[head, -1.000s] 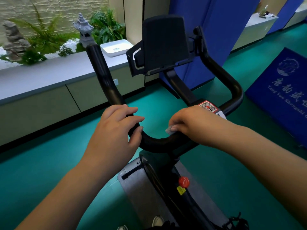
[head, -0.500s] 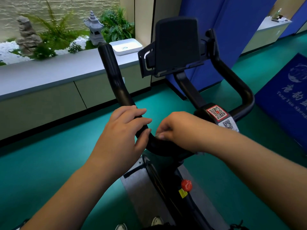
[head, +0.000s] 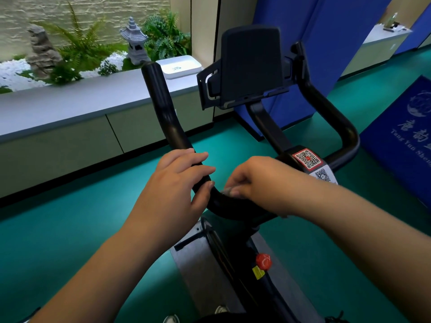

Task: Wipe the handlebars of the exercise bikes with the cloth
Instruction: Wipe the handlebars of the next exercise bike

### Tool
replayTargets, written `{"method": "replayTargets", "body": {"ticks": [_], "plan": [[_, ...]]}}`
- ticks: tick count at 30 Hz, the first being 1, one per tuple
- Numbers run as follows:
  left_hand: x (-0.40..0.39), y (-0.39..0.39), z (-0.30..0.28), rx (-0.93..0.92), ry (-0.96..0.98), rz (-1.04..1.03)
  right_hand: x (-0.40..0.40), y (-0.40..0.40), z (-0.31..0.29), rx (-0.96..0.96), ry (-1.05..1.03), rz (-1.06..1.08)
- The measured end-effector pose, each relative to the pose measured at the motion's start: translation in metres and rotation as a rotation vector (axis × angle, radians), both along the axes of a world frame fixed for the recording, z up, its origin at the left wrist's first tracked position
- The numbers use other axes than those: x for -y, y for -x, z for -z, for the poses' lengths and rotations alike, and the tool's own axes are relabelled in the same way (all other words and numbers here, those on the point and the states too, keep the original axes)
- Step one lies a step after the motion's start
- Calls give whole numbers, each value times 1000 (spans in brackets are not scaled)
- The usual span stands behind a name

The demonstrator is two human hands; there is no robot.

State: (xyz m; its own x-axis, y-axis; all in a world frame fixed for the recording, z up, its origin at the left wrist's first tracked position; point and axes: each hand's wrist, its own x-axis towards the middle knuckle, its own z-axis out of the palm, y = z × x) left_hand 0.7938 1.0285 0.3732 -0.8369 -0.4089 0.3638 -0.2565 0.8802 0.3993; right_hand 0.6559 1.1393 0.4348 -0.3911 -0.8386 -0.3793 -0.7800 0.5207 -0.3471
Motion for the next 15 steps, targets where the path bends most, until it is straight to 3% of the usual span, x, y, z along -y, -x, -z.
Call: {"method": "replayTargets", "body": {"ticks": [5, 11, 15], "plan": [[-2, 1, -1, -5, 9, 0, -31, 30, -4, -127, 63, 89], [-5, 0, 2, -33, 9, -30, -61, -11, 52, -62, 812, 316], [-7, 5, 2, -45, 22, -55, -77, -27, 70, -66, 1054, 469]]}}
